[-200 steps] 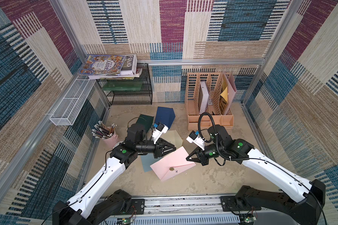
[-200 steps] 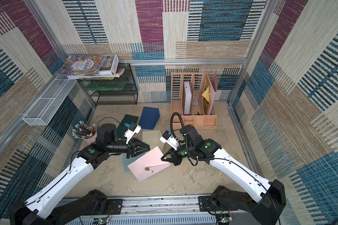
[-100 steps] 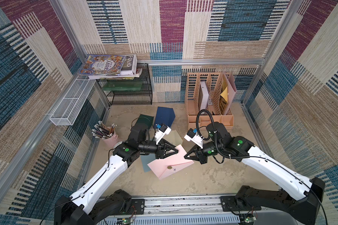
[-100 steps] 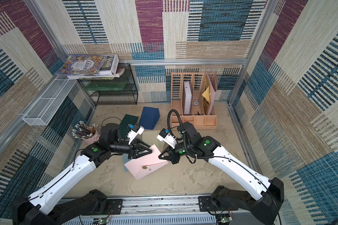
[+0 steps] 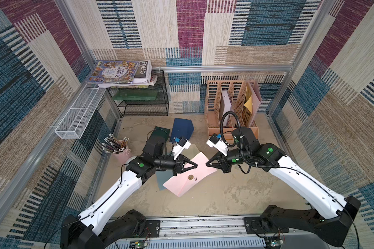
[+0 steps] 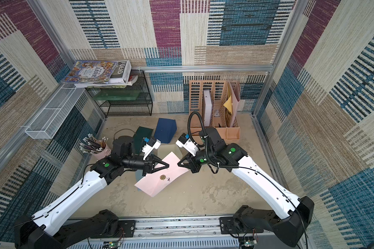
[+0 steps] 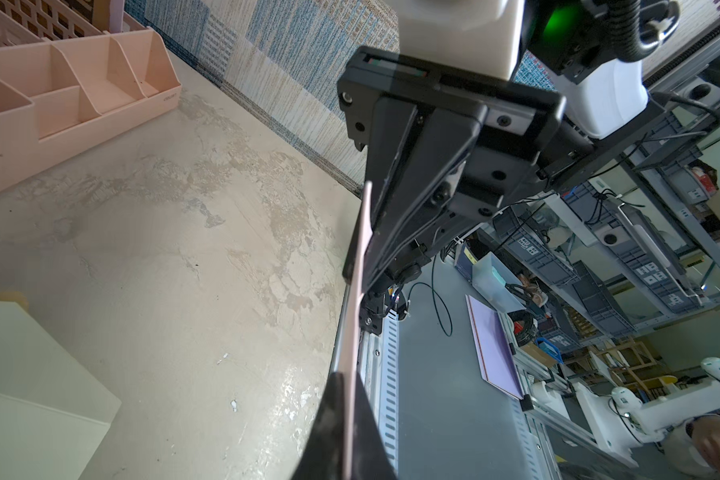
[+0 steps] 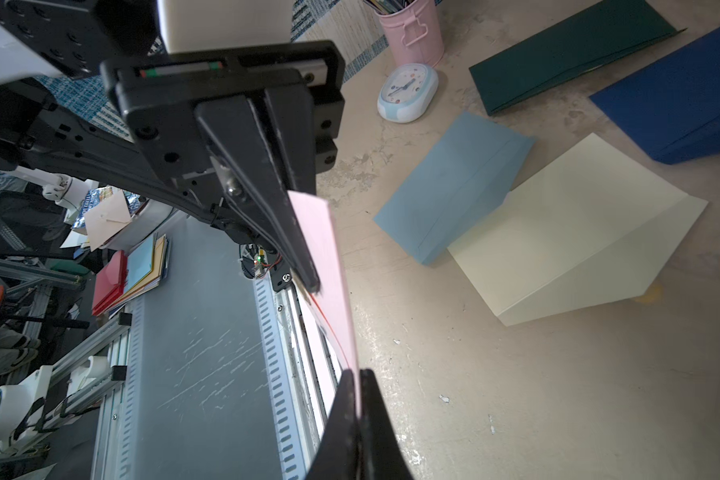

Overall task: Open the envelope
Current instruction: Pick up the envelope from the envelope.

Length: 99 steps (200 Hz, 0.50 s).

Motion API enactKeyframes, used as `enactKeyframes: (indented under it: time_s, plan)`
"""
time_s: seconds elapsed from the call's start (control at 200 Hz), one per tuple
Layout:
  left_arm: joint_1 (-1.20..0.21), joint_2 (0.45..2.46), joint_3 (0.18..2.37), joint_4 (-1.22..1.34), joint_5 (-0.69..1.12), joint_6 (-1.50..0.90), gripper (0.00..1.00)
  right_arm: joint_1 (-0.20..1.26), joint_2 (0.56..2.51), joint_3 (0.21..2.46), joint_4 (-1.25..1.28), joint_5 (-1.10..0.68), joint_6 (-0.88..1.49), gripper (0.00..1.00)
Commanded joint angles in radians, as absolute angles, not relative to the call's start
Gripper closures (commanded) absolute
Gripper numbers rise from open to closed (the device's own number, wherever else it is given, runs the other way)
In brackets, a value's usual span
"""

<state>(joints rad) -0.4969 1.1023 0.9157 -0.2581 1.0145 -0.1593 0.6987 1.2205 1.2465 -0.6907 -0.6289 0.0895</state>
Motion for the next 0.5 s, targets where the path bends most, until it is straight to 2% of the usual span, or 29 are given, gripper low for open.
enactKeyframes:
  time_s: [0.0, 0.025, 0.12, 0.2, 0.255, 0.396, 0.491]
  plan:
    - [-0.499, 1.106, 0.913, -0.258, 1.026, -0.174, 1.0, 0.695, 1.227, 1.258, -0.675, -0.6, 0.071, 1.0]
    - [-0.499, 1.107, 0.913, -0.256, 1.017, -0.178, 1.0, 0.693, 1.229, 1.263, -0.673, -0.594, 0.073, 0.94]
    - [-0.497, 1.103, 0.915, -0.256, 0.923, -0.202, 1.0, 0.674, 1.216, 1.28, -0.651, -0.555, 0.098, 0.6]
    - [-0.494, 1.085, 0.897, -0.216, 0.814, -0.247, 1.0, 0.658, 1.18, 1.271, -0.6, -0.427, 0.151, 0.46]
    - [-0.494, 1.069, 0.885, -0.177, 0.734, -0.282, 1.0, 0.655, 1.147, 1.245, -0.553, -0.295, 0.213, 0.39]
    - [-0.495, 1.044, 0.857, -0.086, 0.498, -0.378, 1.0, 0.701, 1.072, 1.097, -0.392, -0.069, 0.382, 0.39]
    - [-0.497, 1.036, 0.834, -0.035, 0.375, -0.43, 1.0, 0.777, 1.064, 0.999, -0.283, 0.022, 0.513, 0.48]
